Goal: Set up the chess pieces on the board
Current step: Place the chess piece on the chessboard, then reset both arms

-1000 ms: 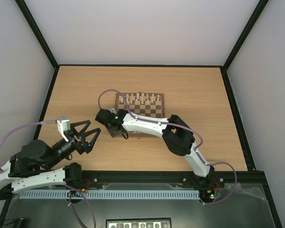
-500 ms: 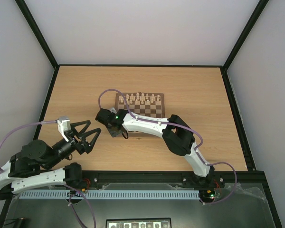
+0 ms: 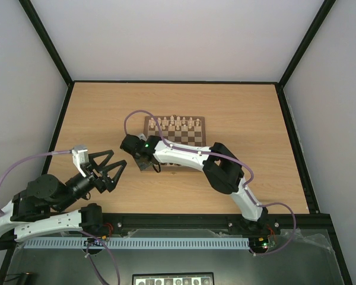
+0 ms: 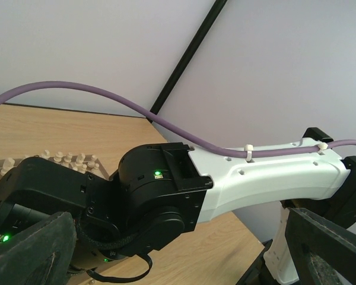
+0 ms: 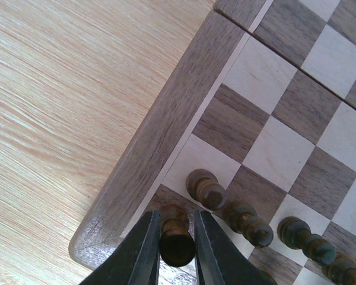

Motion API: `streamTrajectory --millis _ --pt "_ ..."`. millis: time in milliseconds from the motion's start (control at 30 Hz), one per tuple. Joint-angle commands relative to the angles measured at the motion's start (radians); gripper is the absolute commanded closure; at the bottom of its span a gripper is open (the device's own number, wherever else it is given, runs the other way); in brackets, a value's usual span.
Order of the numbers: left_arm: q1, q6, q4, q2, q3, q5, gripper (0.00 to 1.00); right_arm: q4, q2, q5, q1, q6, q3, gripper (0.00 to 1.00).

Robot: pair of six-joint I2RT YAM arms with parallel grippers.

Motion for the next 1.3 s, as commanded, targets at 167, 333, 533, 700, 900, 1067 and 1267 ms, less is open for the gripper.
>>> streamTrajectory --millis 167,333,533,700,900,1067,1267 --pt "0.000 0.017 0.024 0.009 0.026 0.006 0.00 -0.027 -0.022 -0.040 -0.006 -0.002 -0.047 0.74" --pt "0.001 0.015 0.026 0.014 0.025 0.004 0.01 -0.005 -0.064 -0.061 -0.002 -0.004 -0.067 0.71" --pt "0.002 0.013 0.027 0.019 0.025 0.001 0.00 0.027 -0.124 -0.085 0.007 -0.012 -0.087 0.70" --pt "0.001 0.010 0.030 0.024 0.027 0.001 0.01 0.024 -0.170 -0.078 0.016 -0.010 -0.092 0.70" --pt "0.001 0.009 0.036 0.029 0.028 -0.006 0.00 0.023 -0.232 -0.036 0.020 -0.001 -0.142 0.70" --pt "0.001 0.001 0.038 0.061 0.026 -0.023 0.01 0.045 -0.308 -0.012 0.018 0.008 -0.209 0.70" --pt "0.001 -0.008 0.045 0.081 0.028 -0.049 0.00 0.069 -0.407 0.026 0.020 0.020 -0.306 0.54"
